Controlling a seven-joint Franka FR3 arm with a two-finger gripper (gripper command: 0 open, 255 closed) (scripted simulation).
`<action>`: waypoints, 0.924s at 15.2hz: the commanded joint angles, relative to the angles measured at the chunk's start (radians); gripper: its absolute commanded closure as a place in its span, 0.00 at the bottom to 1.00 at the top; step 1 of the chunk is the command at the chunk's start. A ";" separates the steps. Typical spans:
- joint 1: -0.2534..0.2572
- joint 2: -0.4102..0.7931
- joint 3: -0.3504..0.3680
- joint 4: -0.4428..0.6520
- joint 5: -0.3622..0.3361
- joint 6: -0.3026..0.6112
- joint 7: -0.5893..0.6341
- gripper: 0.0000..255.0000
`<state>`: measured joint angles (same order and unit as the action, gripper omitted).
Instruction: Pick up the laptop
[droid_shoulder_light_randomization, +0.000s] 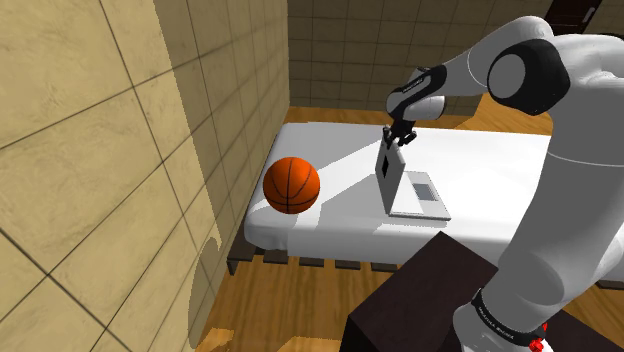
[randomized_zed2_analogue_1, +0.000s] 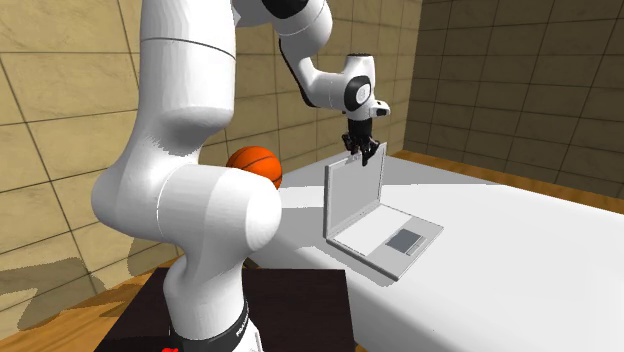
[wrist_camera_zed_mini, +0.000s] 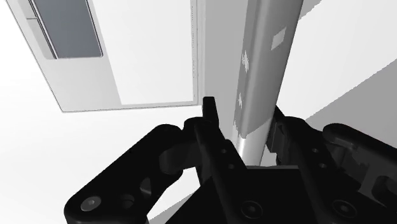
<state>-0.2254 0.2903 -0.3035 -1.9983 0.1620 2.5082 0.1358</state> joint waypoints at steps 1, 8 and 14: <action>-0.001 0.001 0.000 0.000 0.001 0.001 -0.001 1.00; 0.001 0.000 0.000 -0.001 0.000 0.002 0.001 1.00; 0.009 -0.044 -0.011 0.025 -0.027 -0.067 0.021 1.00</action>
<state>-0.2192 0.2551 -0.3130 -1.9805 0.1400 2.4556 0.1506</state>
